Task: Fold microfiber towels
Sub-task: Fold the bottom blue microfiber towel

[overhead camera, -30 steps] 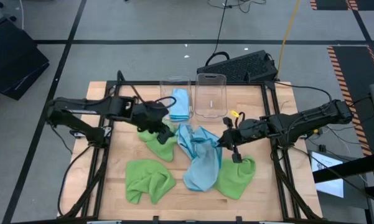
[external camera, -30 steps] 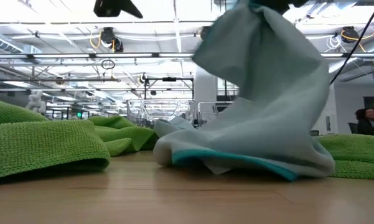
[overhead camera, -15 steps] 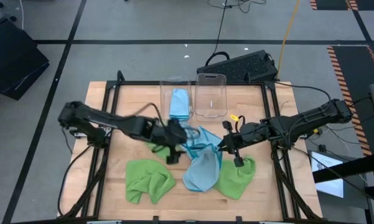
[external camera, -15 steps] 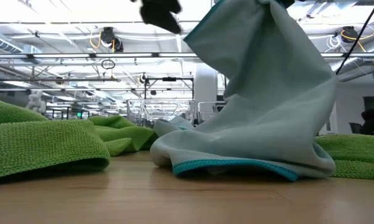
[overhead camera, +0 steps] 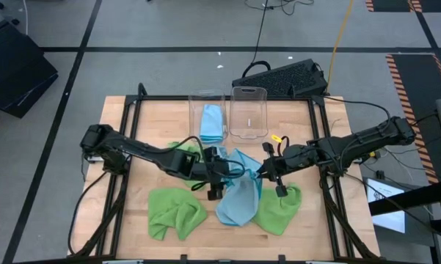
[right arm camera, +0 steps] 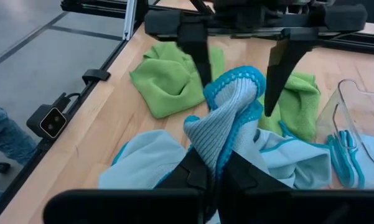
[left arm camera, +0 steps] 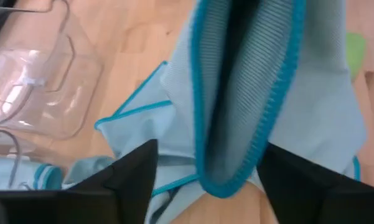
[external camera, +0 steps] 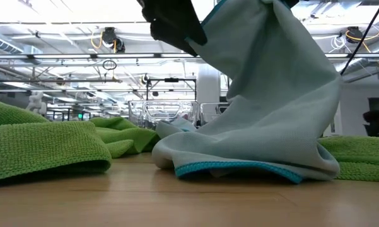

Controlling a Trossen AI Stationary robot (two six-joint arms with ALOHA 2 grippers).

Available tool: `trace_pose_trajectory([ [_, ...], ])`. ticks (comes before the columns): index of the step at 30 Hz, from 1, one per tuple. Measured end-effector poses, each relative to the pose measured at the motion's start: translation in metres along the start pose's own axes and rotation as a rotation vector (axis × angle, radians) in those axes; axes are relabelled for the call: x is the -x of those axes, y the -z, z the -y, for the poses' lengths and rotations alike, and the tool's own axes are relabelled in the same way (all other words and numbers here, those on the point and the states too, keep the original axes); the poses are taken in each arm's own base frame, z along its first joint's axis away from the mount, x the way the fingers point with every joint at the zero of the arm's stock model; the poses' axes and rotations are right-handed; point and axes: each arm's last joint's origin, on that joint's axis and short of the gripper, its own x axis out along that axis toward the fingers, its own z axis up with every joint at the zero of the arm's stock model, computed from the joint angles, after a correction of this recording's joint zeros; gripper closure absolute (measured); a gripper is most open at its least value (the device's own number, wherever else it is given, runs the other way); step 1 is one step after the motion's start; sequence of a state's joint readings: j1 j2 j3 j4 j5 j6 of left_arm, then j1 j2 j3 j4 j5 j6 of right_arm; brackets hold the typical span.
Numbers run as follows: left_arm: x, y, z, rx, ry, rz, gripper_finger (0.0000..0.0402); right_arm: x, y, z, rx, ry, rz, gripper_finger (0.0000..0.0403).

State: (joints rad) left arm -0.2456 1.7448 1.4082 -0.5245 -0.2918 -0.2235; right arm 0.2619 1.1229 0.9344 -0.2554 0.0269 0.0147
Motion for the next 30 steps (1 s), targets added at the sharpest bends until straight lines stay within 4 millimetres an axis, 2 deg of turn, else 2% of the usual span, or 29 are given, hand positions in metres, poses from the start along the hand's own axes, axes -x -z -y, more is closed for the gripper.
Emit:
trace_pose_trajectory([
  [4, -0.007, 0.001, -0.002, 0.006, -0.014, -0.014, 0.0220, 0.000, 0.000, 0.000, 0.000, 0.001, 0.000, 0.0399],
  [11, -0.011, 0.002, -0.005, 0.045, -0.016, -0.022, 0.0381, 0.000, 0.000, 0.000, 0.000, 0.002, -0.003, 0.0399],
  [15, -0.010, 0.001, -0.008, 0.119, 0.003, -0.026, 0.0394, 0.000, 0.000, 0.000, -0.029, 0.002, -0.004, 0.0397],
  [19, -0.011, 0.004, -0.011, 0.185, -0.006, -0.068, 0.0396, 0.000, 0.002, 0.001, -0.172, 0.050, -0.022, 0.0371],
  [22, -0.008, 0.008, -0.013, 0.202, -0.026, -0.113, 0.0398, 0.000, 0.006, 0.000, -0.260, 0.062, -0.060, 0.0327],
  [26, -0.004, 0.012, -0.015, 0.211, -0.044, -0.149, 0.0399, 0.002, 0.016, -0.005, -0.391, 0.067, -0.154, 0.0250],
  [30, 0.005, 0.010, -0.016, 0.214, -0.055, -0.134, 0.0399, 0.004, 0.024, -0.010, -0.594, 0.116, -0.231, 0.0176],
])
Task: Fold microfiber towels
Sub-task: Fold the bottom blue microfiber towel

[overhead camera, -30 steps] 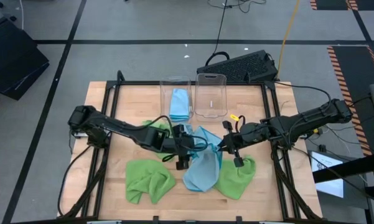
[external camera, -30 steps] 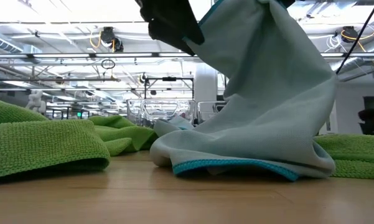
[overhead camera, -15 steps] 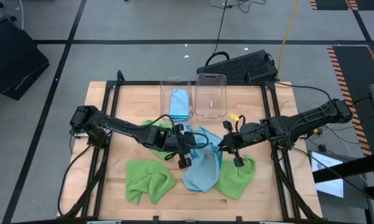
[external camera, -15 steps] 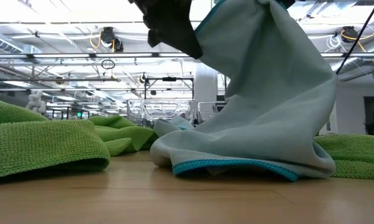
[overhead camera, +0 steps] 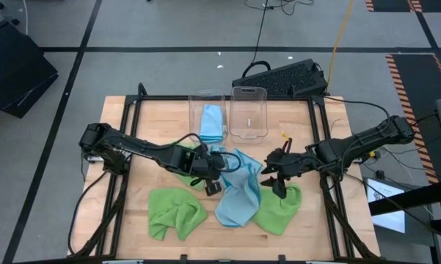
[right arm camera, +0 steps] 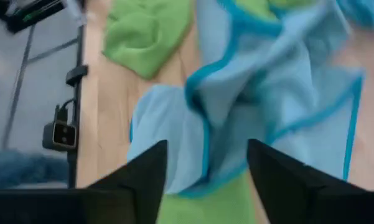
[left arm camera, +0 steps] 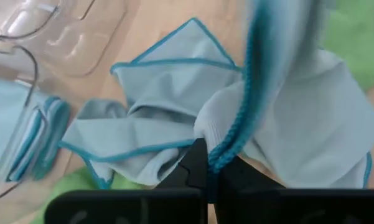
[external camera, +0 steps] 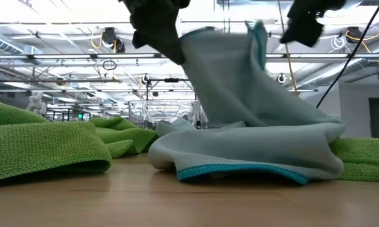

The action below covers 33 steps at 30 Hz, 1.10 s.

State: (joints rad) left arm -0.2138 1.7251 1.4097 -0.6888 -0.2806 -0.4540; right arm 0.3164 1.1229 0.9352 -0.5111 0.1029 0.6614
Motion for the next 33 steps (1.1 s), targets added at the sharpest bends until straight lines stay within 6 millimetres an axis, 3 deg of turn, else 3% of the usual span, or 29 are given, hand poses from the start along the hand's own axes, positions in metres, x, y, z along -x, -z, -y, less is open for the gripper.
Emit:
trace_pose_trajectory([
  [7, 0.002, 0.001, -0.002, -0.051, -0.010, -0.009, 0.0400, -0.003, 0.004, 0.004, -0.369, 0.109, 0.095, 0.0103],
  [13, 0.003, 0.001, 0.000, -0.063, 0.015, -0.012, 0.0397, -0.026, 0.008, 0.019, -0.501, 0.025, 0.279, 0.0100],
  [18, 0.003, 0.003, 0.002, -0.011, 0.087, -0.059, 0.0398, -0.040, 0.019, 0.029, -0.598, -0.104, 0.325, 0.0100],
  [23, 0.006, 0.007, 0.013, 0.022, 0.152, -0.070, 0.0399, -0.042, 0.022, 0.029, -0.530, -0.113, 0.332, 0.0100],
  [28, 0.000, 0.013, 0.022, 0.042, 0.154, -0.100, 0.0399, -0.043, -0.002, 0.033, -0.391, -0.143, 0.371, 0.0100],
  [33, -0.007, 0.022, 0.027, 0.135, 0.121, -0.156, 0.0398, -0.059, -0.015, 0.044, -0.317, -0.122, 0.325, 0.0101],
])
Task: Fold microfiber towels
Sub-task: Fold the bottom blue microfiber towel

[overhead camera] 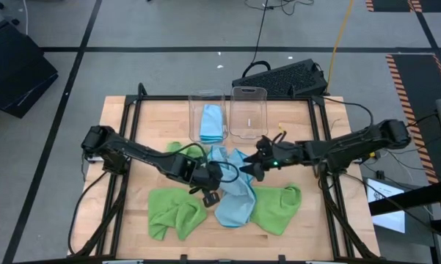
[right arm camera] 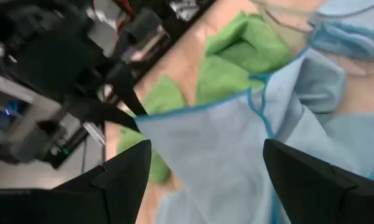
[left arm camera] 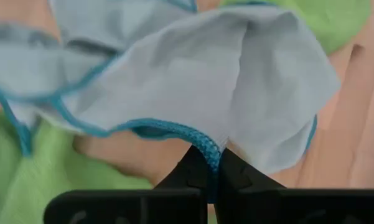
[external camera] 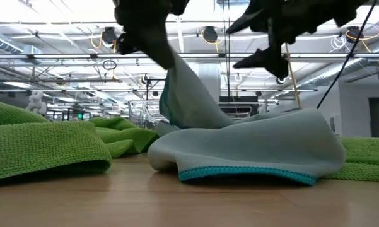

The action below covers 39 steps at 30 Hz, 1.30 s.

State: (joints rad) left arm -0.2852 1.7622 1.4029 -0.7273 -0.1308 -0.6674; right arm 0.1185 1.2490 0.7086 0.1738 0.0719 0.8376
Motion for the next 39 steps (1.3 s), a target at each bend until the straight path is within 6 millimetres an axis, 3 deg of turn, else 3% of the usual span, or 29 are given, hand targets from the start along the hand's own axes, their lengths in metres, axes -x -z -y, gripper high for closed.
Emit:
trace_pose_trajectory([
  [11, -0.022, 0.060, 0.013, 0.533, -0.041, -0.109, 0.0399, -0.040, 0.014, 0.009, -0.001, -0.127, -0.152, 0.0101],
  [15, -0.029, 0.081, 0.015, 0.716, -0.041, -0.203, 0.0399, -0.055, 0.010, 0.001, 0.012, -0.160, -0.188, 0.0101],
  [19, -0.036, 0.100, 0.012, 0.796, -0.081, -0.273, 0.0399, -0.066, -0.001, -0.012, 0.056, -0.183, -0.166, 0.0101],
  [23, -0.035, 0.106, 0.007, 0.779, -0.084, -0.313, 0.0399, -0.075, -0.008, -0.014, 0.047, -0.176, -0.163, 0.0101],
  [28, -0.021, 0.105, 0.002, 0.736, -0.095, -0.319, 0.0399, -0.086, -0.011, -0.011, -0.024, -0.132, -0.314, 0.0101],
  [32, 0.001, 0.102, -0.008, 0.734, -0.128, -0.282, 0.0398, -0.082, -0.007, -0.017, -0.051, -0.090, -0.429, 0.0101],
  [39, 0.052, 0.088, -0.037, 0.721, -0.145, -0.102, 0.0399, -0.066, 0.026, -0.036, 0.034, -0.080, -0.575, 0.0101],
])
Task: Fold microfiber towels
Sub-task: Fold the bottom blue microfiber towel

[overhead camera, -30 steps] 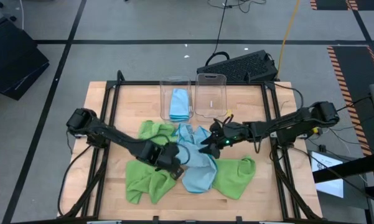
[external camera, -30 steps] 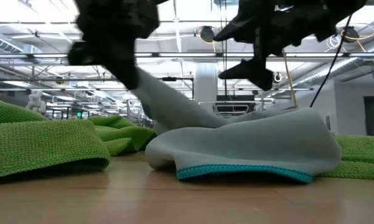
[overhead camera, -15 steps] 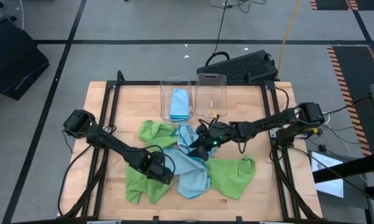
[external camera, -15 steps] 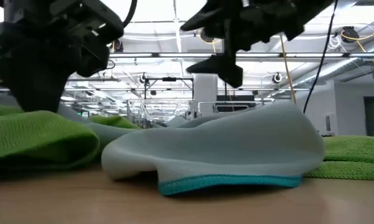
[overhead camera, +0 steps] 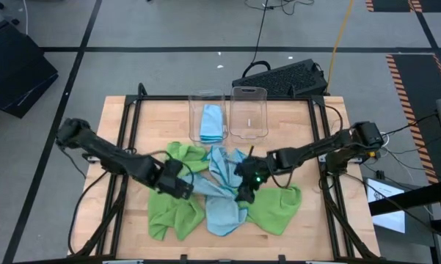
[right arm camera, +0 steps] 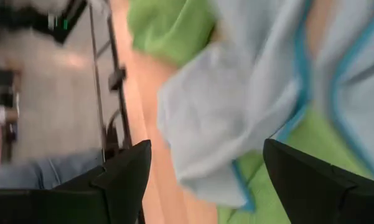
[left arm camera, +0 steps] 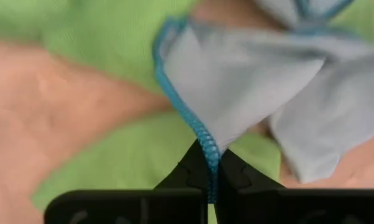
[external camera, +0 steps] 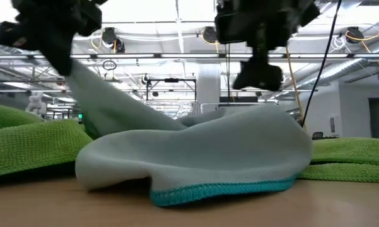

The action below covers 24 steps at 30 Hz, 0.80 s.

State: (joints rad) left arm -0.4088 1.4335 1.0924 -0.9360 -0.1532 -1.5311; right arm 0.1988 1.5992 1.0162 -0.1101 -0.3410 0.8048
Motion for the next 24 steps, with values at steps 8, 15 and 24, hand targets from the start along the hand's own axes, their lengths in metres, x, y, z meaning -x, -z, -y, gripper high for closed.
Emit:
trace_pose_trajectory([
  [8, 0.031, -0.033, -0.013, -0.095, 0.106, 0.122, 0.0400, -0.018, 0.029, -0.005, -0.005, 0.065, 0.096, 0.0101],
  [15, 0.053, -0.056, -0.017, -0.157, 0.250, 0.201, 0.0400, -0.018, 0.031, -0.043, 0.131, 0.051, 0.297, 0.0101],
  [24, 0.079, -0.083, -0.017, -0.190, 0.466, 0.351, 0.0400, -0.053, 0.042, -0.071, 0.305, 0.099, 0.461, 0.0104],
])
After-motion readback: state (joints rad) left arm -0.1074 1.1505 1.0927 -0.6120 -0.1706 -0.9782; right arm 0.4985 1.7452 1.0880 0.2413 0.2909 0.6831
